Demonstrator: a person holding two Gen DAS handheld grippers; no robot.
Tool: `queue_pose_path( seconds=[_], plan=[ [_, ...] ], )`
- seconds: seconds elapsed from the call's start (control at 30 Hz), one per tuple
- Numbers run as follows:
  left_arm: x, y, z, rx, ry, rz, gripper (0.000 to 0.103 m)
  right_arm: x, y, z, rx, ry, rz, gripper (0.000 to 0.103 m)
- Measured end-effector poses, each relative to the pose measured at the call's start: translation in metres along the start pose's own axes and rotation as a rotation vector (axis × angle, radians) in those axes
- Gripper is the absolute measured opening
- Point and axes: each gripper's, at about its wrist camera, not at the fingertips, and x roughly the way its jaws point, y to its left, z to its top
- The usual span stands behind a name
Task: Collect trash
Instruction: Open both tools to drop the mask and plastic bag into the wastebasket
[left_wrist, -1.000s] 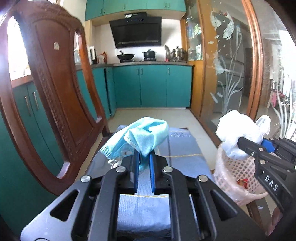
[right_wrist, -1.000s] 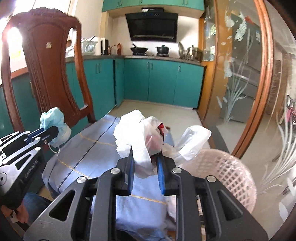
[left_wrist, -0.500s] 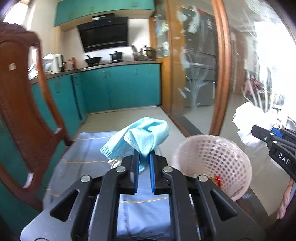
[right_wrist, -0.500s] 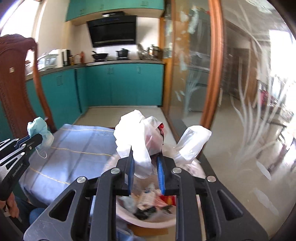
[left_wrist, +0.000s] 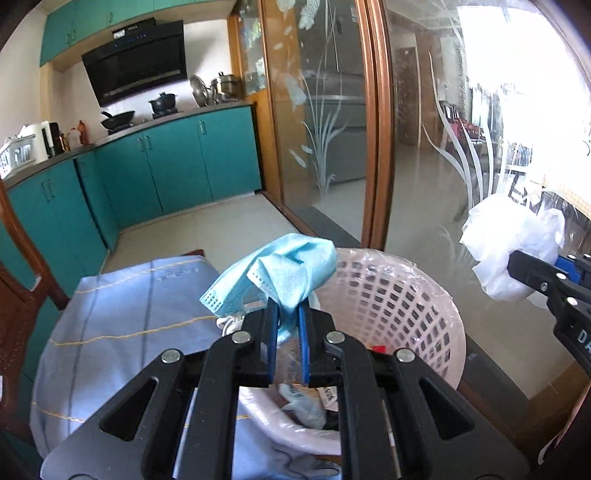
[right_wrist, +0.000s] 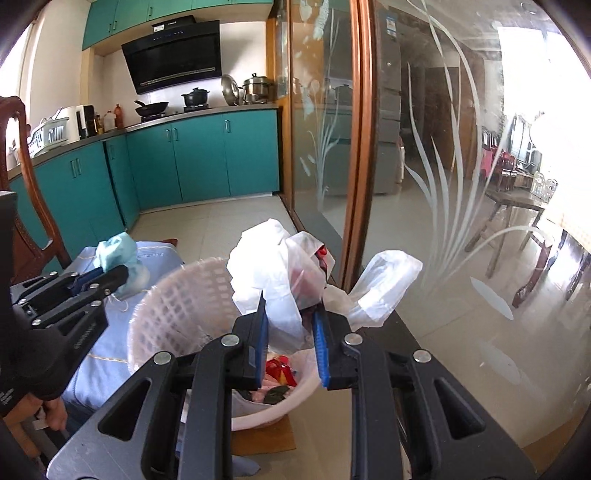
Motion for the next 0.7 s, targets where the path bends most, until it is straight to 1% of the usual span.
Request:
queue_pose_path(
  seconds=[0.13,0.27,0.3,0.33,0.37,0.4,0.43,0.5,0.57,0.7],
  plan=[
    [0.016,-0.005,-0.001,-0.009,0.022,-0.025,0.011,0.007,-0.005,-0.005,0.002,0.019,0.001,0.022],
    [0.023,0.000,-0.005,-0.030,0.037,-0.036,0.011,0.017,0.006,-0.006,-0.017,0.038,0.014,0.022],
    [0.023,0.001,-0.005,-0.035,0.039,-0.042,0.013,0.019,0.008,-0.005,-0.019,0.040,0.015,0.022],
    [0.026,0.003,-0.005,-0.046,0.045,-0.062,0.018,0.020,0.007,-0.005,-0.014,0.042,0.019,0.022],
    [0.029,0.005,-0.005,-0.054,0.051,-0.083,0.027,0.021,0.008,-0.005,-0.009,0.042,0.022,0.022],
    [0.030,0.007,-0.005,-0.059,0.056,-0.094,0.056,0.021,0.009,-0.004,-0.008,0.042,0.022,0.022],
    [0.029,0.009,-0.006,-0.071,0.050,-0.097,0.071,0.022,0.009,-0.004,-0.009,0.043,0.022,0.022],
    [0.025,0.015,-0.006,-0.089,0.026,-0.072,0.071,0.025,0.010,-0.001,-0.011,0.046,0.024,0.022],
    [0.022,0.021,-0.005,-0.091,0.029,-0.064,0.071,0.029,0.014,0.000,-0.011,0.050,0.032,0.022],
    [0.011,0.042,-0.008,-0.128,0.021,0.005,0.077,0.037,0.021,0.001,-0.014,0.061,0.052,0.022]
  ],
)
